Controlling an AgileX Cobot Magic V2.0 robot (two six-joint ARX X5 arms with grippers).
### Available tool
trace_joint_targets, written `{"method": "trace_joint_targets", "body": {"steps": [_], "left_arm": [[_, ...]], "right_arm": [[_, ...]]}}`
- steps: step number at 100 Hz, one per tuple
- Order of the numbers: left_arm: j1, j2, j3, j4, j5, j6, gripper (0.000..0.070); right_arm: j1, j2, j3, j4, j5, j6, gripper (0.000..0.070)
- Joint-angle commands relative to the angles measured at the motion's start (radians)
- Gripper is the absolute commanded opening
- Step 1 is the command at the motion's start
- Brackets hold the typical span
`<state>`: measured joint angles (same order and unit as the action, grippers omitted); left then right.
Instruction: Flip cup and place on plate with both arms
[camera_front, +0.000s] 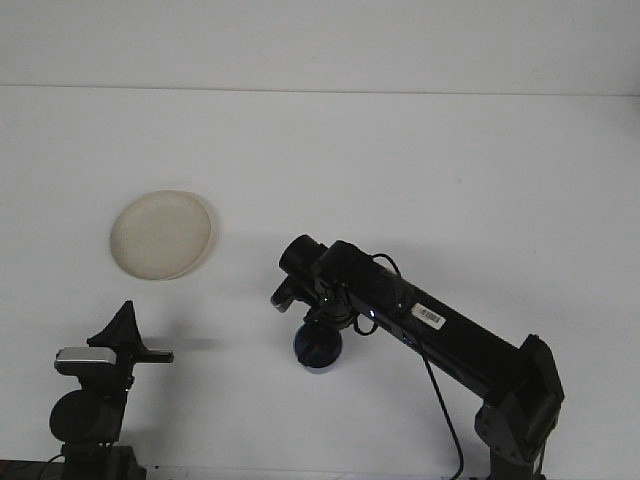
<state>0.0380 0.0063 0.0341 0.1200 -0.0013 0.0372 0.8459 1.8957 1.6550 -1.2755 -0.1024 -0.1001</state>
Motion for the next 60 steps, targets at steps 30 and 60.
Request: {"method": "trace_joint_targets", "body": {"steps": [30, 60], "left_arm": [[0.000, -0.001, -0.020, 0.029, -0.002, -0.418, 0.0012], [0.000, 0.000, 0.045, 0.045, 0.131, -0.659, 0.0012]], "right_arm": [[-0.003, -0.117, 0.160, -0.013, -0.002, -0.010, 0.0319], [-0.130, -0.429, 0.121, 0.206, -0.040, -0.012, 0.0318]]}}
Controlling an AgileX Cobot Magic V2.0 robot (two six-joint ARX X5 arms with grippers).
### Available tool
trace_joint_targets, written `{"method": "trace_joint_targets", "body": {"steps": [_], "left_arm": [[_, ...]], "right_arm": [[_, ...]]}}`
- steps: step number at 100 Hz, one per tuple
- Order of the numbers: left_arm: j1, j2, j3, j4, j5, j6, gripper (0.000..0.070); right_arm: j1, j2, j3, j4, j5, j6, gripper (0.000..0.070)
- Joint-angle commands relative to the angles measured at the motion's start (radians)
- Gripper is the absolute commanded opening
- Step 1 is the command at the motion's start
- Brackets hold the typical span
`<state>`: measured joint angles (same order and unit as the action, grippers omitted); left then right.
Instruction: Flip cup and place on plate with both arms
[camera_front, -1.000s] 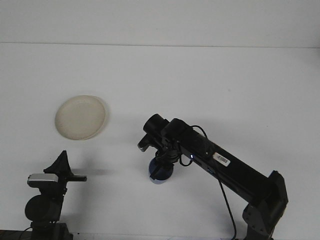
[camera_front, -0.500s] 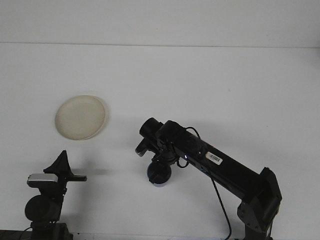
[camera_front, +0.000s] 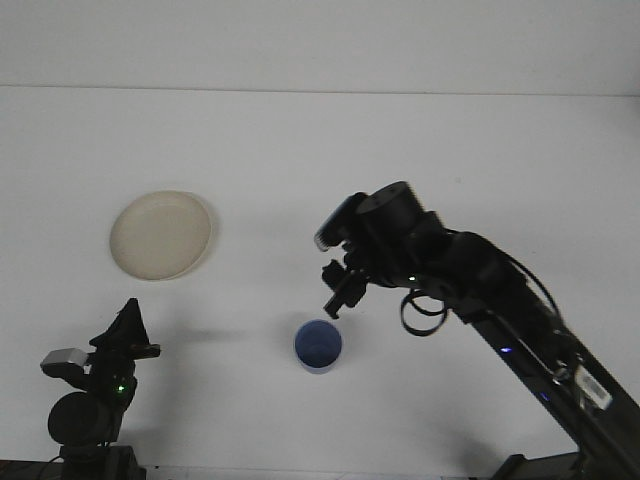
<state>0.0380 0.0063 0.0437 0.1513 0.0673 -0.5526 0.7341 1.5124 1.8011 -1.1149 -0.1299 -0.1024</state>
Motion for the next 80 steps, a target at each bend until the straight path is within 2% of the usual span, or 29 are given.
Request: {"method": "trace_joint_targets", "body": {"steps": [1, 11, 19, 40, 57, 61, 73, 76, 80], "left_arm": [[0.000, 0.000, 0.041, 0.011, 0.072, -0.069, 0.0012], [0.000, 0.032, 0.117, -0.037, 0.128, -0.068, 0.0015], [0.000, 0.095, 0.206, -0.101, 0.159, -0.037, 0.0014], [-0.006, 0.423, 0.497, -0.269, 0.304, 0.185, 0.0014], [-0.081, 0.706, 0.718, -0.428, 0.338, 0.366, 0.0024], [-0.103, 0.766, 0.757, -0.460, 0.361, 0.399, 0.0075], [-0.180, 0.924, 0.856, -0.536, 0.426, 0.451, 0.0418], [-0.203, 0.958, 0.878, -0.555, 0.429, 0.463, 0.0467], [-0.236, 1.003, 0.908, -0.586, 0.429, 0.485, 0.0490]], "right_arm": [[-0.024, -0.060, -0.035, 0.056, -0.014, -0.010, 0.0318], [-0.079, -0.214, -0.187, 0.195, -0.009, -0.010, 0.0317], [-0.129, -0.355, -0.363, 0.333, 0.012, -0.003, 0.0317], [-0.293, -0.693, -0.818, 0.647, 0.034, 0.035, 0.0317], [-0.396, -0.891, -1.073, 0.779, 0.033, 0.061, 0.0317], [-0.412, -0.924, -1.117, 0.794, 0.033, 0.062, 0.0317], [-0.449, -1.004, -1.223, 0.826, 0.033, 0.061, 0.0317], [-0.457, -1.018, -1.243, 0.830, 0.033, 0.061, 0.0317], [-0.465, -1.033, -1.265, 0.831, 0.033, 0.061, 0.0317]]}}
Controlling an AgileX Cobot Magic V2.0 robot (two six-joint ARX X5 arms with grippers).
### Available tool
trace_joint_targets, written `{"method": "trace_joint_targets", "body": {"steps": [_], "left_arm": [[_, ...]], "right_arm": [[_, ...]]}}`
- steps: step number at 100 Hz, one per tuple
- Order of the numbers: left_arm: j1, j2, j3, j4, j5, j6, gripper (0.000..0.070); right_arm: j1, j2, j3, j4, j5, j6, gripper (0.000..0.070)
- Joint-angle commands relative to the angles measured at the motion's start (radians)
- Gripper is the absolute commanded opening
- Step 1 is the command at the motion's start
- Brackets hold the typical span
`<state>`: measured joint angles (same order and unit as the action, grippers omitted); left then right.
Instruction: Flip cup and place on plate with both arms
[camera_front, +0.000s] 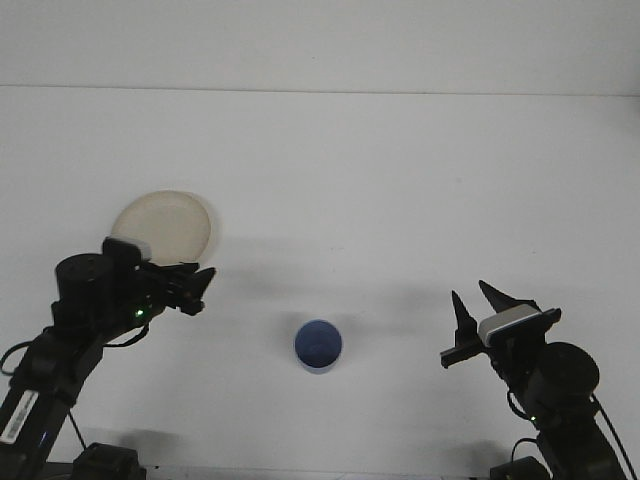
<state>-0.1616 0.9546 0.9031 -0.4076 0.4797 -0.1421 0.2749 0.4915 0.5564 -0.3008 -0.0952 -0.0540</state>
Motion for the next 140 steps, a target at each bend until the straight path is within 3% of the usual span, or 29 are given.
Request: {"method": "trace_joint_targets", "body": {"steps": [1, 29, 46, 85, 113, 116, 119, 129, 131, 140], "left_arm": [[-0.045, 0.066, 0.056, -0.036, 0.017, 0.081, 0.0494], [-0.268, 0.343, 0.269, -0.282, 0.009, 0.177, 0.0501], [-0.381, 0.488, 0.381, -0.381, -0.088, 0.200, 0.0500], [-0.538, 0.675, 0.437, -0.355, -0.175, 0.214, 0.0501], [-0.586, 0.775, 0.437, -0.341, -0.200, 0.213, 0.0493], [-0.587, 0.782, 0.437, -0.340, -0.204, 0.213, 0.0469], [-0.590, 0.787, 0.437, -0.337, -0.209, 0.213, 0.0402], [-0.599, 0.787, 0.437, -0.323, -0.223, 0.212, 0.0038], [-0.599, 0.786, 0.438, -0.322, -0.223, 0.212, 0.0000], [-0.599, 0.785, 0.451, -0.332, -0.229, 0.211, 0.0015]], "right_arm": [[-0.008, -0.015, -0.024, 0.016, -0.002, 0.013, 0.0317], [-0.022, -0.034, -0.045, 0.043, -0.009, 0.031, 0.0317], [-0.022, -0.034, -0.045, 0.046, -0.010, 0.031, 0.0317], [-0.022, -0.034, -0.045, 0.047, -0.010, 0.031, 0.0317], [-0.022, -0.034, -0.045, 0.047, -0.010, 0.031, 0.0317], [-0.022, -0.034, -0.045, 0.047, -0.010, 0.031, 0.0317], [-0.022, -0.034, -0.045, 0.047, -0.010, 0.031, 0.0317], [-0.022, -0.034, -0.045, 0.047, -0.009, 0.031, 0.0317], [-0.022, -0.034, -0.045, 0.047, -0.009, 0.031, 0.0317], [-0.022, -0.034, -0.045, 0.047, -0.009, 0.031, 0.0317]]}}
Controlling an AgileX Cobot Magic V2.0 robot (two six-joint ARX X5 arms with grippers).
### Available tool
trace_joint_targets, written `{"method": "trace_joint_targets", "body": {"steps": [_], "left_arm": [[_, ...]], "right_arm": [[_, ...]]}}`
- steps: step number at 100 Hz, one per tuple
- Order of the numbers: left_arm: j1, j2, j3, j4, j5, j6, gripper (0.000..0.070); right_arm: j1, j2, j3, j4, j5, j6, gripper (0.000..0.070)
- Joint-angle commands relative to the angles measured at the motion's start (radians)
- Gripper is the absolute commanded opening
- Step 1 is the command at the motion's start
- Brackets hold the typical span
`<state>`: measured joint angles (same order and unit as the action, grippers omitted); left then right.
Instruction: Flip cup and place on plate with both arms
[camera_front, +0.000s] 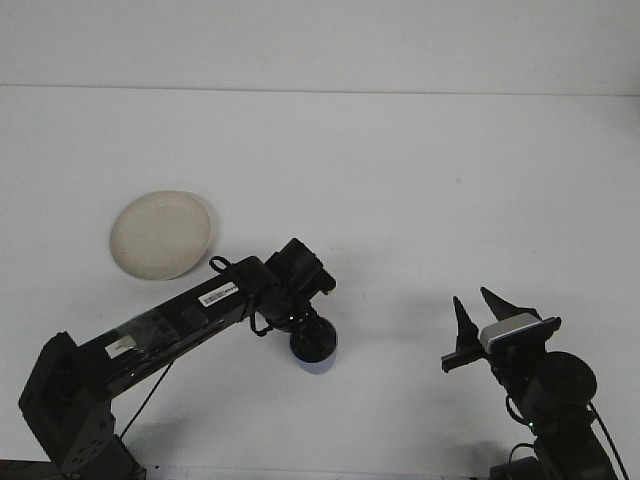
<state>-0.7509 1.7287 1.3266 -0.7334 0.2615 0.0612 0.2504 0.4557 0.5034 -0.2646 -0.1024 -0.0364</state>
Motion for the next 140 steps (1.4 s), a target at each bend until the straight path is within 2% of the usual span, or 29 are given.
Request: {"method": "trace_joint_targets", "body": {"steps": [1, 27, 40, 57, 84, 99, 116, 140], "left_arm": [[-0.009, 0.011, 0.030, -0.006, -0.012, 0.008, 0.0015], [0.011, 0.011, 0.177, -0.081, -0.043, 0.009, 0.0015], [0.065, 0.011, 0.296, -0.165, -0.087, 0.025, 0.0015], [0.217, 0.000, 0.421, -0.257, -0.134, 0.043, 0.0015], [0.556, -0.043, 0.441, -0.280, -0.134, 0.028, 0.0015], [0.697, -0.036, 0.440, -0.297, -0.134, 0.028, 0.0015], [0.806, -0.002, 0.439, -0.304, -0.134, 0.028, 0.0015], [0.875, 0.113, 0.439, -0.304, -0.138, 0.029, 0.0015]], "right_arm": [[0.003, 0.002, 0.008, 0.010, -0.002, 0.014, 0.0317], [0.003, 0.002, 0.008, 0.010, -0.002, 0.013, 0.0317], [0.002, 0.002, 0.008, 0.010, -0.002, 0.013, 0.0317], [0.002, 0.002, 0.008, 0.010, -0.002, 0.013, 0.0317], [0.003, 0.003, 0.008, 0.010, -0.002, 0.009, 0.0317], [0.003, 0.003, 0.008, 0.010, -0.002, 0.006, 0.0317], [0.003, 0.004, 0.008, 0.009, -0.002, 0.006, 0.0317], [0.003, 0.004, 0.008, 0.009, -0.002, 0.006, 0.0317]]}}
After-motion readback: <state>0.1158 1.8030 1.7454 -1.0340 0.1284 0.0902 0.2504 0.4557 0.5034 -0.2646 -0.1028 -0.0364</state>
